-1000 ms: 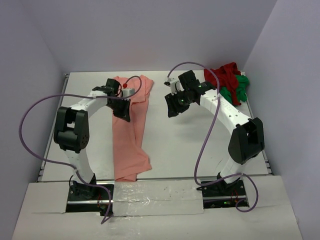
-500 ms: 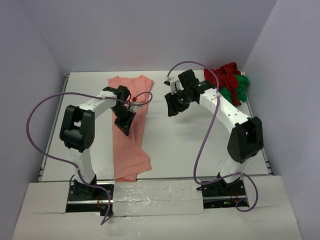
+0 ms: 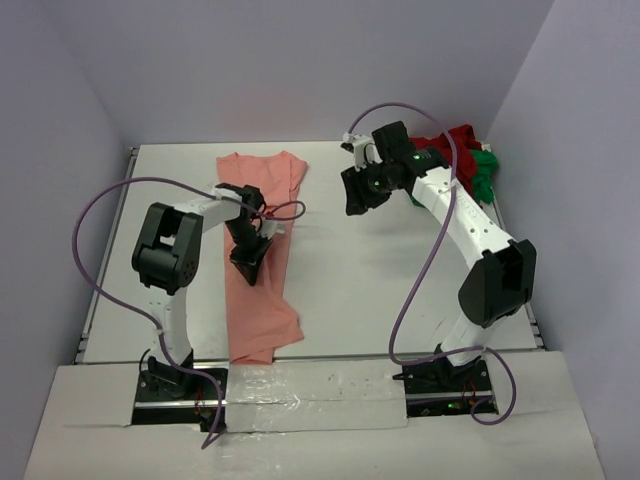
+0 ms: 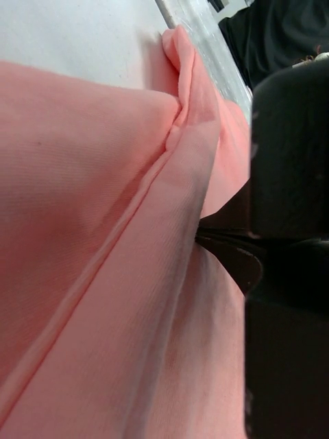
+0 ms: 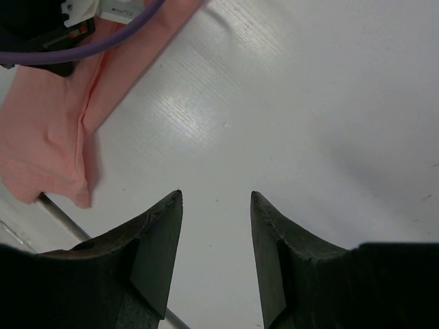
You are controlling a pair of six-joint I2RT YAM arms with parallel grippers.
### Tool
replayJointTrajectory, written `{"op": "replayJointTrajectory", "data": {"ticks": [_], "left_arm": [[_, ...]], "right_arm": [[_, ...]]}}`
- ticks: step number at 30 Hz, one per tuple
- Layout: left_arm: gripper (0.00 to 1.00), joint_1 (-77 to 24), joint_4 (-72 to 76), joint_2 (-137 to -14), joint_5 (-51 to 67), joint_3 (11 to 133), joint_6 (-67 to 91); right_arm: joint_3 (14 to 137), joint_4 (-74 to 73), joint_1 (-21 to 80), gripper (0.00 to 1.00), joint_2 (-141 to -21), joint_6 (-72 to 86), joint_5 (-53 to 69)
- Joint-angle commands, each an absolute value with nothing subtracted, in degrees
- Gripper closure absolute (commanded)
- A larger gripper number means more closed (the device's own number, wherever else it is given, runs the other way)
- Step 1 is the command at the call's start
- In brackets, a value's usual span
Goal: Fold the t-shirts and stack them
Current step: Fold the tshirt
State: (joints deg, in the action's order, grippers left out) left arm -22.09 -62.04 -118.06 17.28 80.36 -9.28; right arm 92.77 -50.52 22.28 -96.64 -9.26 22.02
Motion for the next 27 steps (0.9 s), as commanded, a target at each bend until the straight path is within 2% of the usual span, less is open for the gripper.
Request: {"op": "replayJointTrajectory", "data": {"ticks": [1, 10, 21, 27], "left_arm": [[1.0, -22.1, -51.2, -120.7, 12.5, 83.3, -8.2], [1.0, -21.6, -43.5, -126.4, 12.4, 96.3, -3.9], [1.0, -20.3, -46.7, -141.6, 9.0, 117.3, -3.2], [1.0, -20.4, -46.9, -139.8, 10.6, 112.3, -3.7]], "right_arm": [[97.1, -52.1, 21.5, 0.48, -92.3, -10.5, 21.8], [99.6, -53.1, 21.5, 0.48, -91.1, -9.4, 24.3], [98.0, -52.8, 21.5, 0.48, -88.8, -9.3, 24.3], [97.5, -53.3, 21.4, 0.48, -87.6, -10.1, 23.6]]}}
